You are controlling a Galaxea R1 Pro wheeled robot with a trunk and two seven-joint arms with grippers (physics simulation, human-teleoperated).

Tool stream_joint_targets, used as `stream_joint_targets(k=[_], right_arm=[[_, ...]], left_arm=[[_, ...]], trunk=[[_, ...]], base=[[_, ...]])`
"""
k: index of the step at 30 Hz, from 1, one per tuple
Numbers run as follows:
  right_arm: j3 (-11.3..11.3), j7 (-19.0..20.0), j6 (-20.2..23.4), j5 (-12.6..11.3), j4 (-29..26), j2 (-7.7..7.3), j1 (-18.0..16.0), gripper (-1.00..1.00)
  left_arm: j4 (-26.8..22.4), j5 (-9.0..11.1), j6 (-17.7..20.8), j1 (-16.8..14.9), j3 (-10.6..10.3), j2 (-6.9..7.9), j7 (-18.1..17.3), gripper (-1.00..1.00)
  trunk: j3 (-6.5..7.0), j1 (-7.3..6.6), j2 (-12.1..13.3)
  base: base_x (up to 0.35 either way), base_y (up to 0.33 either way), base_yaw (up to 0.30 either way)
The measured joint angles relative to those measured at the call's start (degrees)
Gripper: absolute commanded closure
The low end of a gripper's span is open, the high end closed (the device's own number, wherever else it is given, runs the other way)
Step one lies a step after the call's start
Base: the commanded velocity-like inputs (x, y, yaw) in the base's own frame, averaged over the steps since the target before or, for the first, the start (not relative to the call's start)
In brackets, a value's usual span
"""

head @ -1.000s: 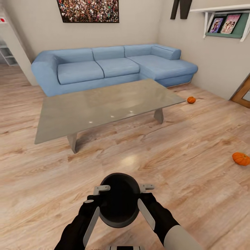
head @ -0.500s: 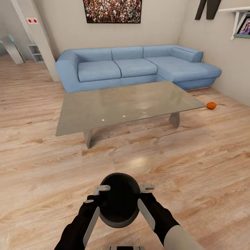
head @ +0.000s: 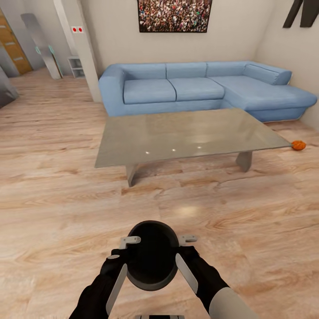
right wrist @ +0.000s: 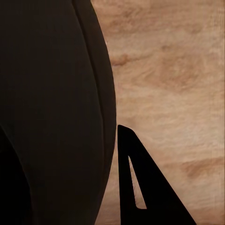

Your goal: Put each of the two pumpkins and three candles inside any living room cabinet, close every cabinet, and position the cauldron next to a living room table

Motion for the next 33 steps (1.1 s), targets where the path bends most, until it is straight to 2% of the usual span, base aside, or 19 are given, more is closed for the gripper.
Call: stream_joint_targets(k=[7,33], right_arm=[[0.0,0.0,0.0,0.0,0.0,-0.01,0.0,1.0],[0.0,0.0,0.0,-0.1,0.1,-0.02,0.0,1.0]], left_arm=[[0.0,0.0,0.0,0.0,0.0,-0.01,0.0,1.0],[0.0,0.0,0.0,0.0,0.0,-0.01,0.0,1.0]], trunk=[[0.22,0.0,0.0],[0.24,0.0,0.0]], base=[[0.0,0.0,0.228],[0.0,0.0,0.004]])
